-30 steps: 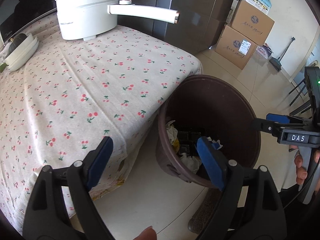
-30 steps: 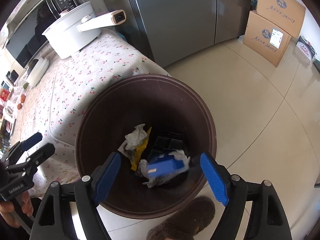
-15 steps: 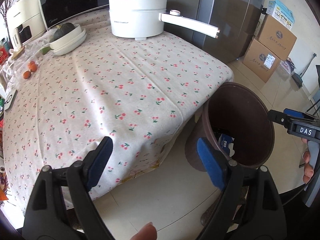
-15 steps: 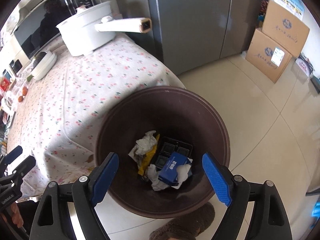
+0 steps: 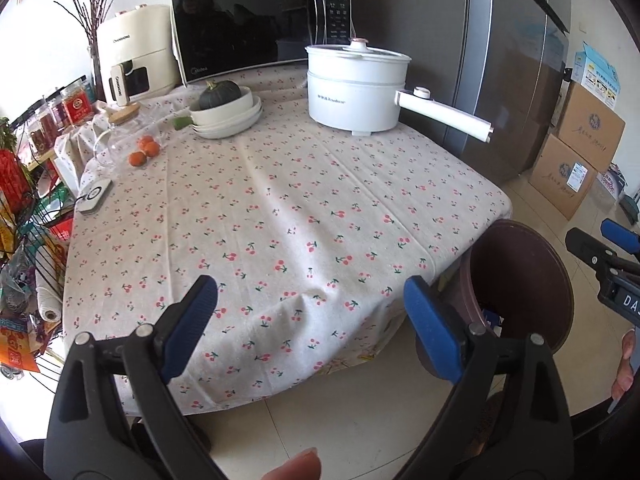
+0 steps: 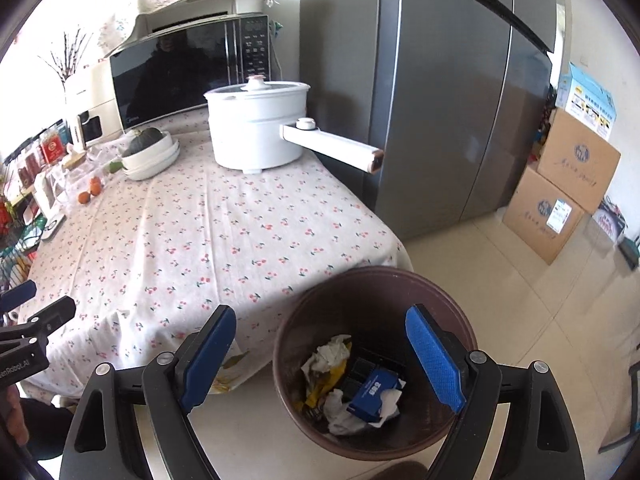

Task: Collect trash

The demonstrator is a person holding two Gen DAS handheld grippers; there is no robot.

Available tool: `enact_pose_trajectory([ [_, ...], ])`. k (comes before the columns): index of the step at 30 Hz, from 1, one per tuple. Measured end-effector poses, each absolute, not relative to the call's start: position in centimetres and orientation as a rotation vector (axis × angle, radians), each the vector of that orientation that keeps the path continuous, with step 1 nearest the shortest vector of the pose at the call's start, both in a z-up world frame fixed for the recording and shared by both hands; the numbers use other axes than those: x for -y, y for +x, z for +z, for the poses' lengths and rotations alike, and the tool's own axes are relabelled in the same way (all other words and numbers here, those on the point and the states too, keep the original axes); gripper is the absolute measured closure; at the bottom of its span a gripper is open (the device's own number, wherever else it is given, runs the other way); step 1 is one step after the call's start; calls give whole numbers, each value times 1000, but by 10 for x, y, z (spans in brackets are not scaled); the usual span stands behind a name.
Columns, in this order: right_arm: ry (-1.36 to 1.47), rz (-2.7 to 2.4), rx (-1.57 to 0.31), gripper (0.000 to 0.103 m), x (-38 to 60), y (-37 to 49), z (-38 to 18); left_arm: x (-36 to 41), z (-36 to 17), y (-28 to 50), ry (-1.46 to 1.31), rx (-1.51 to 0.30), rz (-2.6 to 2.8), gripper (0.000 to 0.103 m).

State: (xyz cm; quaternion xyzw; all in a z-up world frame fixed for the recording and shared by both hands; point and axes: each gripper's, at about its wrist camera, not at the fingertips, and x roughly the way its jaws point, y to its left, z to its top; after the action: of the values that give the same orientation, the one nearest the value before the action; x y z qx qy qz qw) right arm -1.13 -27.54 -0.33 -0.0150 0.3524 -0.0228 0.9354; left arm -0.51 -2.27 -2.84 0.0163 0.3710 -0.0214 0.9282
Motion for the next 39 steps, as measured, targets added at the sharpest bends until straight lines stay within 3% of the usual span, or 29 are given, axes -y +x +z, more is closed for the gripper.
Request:
enact_pose_trajectory([
  [7, -59, -25, -609, 11, 258, -20, 8, 20, -21, -13, 15, -692, -28, 1],
  [39, -45, -9, -600, 3, 252, -26, 7, 30, -19, -17, 30, -664, -27, 1],
])
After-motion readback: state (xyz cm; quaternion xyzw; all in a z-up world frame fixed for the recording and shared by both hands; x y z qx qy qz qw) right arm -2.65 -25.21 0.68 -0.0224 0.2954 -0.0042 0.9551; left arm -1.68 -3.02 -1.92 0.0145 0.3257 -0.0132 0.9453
